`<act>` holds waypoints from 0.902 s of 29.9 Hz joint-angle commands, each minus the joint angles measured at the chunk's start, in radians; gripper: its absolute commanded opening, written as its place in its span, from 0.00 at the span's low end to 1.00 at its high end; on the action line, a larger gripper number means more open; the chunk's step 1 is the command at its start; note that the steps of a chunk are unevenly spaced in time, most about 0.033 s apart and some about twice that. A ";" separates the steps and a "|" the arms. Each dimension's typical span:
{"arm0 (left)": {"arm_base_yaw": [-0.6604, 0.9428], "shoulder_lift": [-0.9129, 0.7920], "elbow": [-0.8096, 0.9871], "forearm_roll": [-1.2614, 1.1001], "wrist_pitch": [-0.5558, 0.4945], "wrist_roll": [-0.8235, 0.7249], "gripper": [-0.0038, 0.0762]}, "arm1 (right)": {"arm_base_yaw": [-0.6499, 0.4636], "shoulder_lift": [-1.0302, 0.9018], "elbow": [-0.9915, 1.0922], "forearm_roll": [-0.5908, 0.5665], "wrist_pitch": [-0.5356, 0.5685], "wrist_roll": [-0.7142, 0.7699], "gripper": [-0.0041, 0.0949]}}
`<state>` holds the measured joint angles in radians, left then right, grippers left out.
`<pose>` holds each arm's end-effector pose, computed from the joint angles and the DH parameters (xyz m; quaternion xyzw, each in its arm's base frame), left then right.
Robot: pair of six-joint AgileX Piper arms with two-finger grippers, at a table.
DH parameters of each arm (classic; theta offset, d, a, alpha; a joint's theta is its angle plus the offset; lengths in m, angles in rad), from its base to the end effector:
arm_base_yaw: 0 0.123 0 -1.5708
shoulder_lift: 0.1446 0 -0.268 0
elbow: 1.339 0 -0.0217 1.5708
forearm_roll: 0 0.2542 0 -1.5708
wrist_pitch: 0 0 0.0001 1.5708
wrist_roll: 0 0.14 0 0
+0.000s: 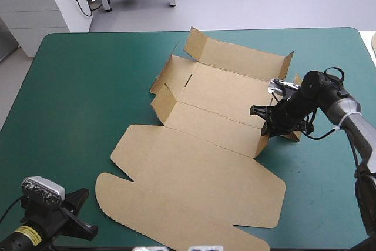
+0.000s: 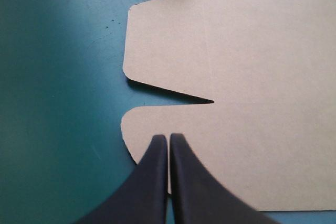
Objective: Fold the box
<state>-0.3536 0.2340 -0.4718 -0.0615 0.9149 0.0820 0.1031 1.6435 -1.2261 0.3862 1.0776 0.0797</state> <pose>0.0925 -0.0414 0.2460 0.1856 0.8620 -0.0938 0.4624 0.3243 0.0803 0.1932 0.0653 0.9790 0.1824 0.0635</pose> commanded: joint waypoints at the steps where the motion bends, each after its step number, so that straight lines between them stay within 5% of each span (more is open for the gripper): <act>1: -0.004 0.014 -0.024 -0.009 -0.069 -0.002 0.04 | 0.000 -0.037 -0.031 0.019 -0.009 -0.026 0.03; 13: -0.004 0.014 -0.024 -0.009 -0.069 -0.002 0.04 | 0.000 -0.037 -0.031 0.015 -0.080 -0.089 0.03; 20: -0.004 0.014 -0.024 -0.009 -0.069 -0.002 0.04 | 0.031 -0.035 -0.085 -0.011 -0.201 -0.399 0.03; 24: -0.004 0.014 -0.024 -0.009 -0.069 -0.002 0.04 | 0.067 -0.004 -0.185 -0.034 -0.138 -0.741 0.03; 27: -0.004 0.014 -0.024 -0.009 -0.069 -0.002 0.04 | 0.101 0.037 -0.280 -0.055 -0.129 -0.818 0.03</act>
<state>-0.3536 0.2340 -0.4718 -0.0615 0.9149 0.0820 0.1756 1.6920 -1.4120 0.3509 0.9453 -0.6061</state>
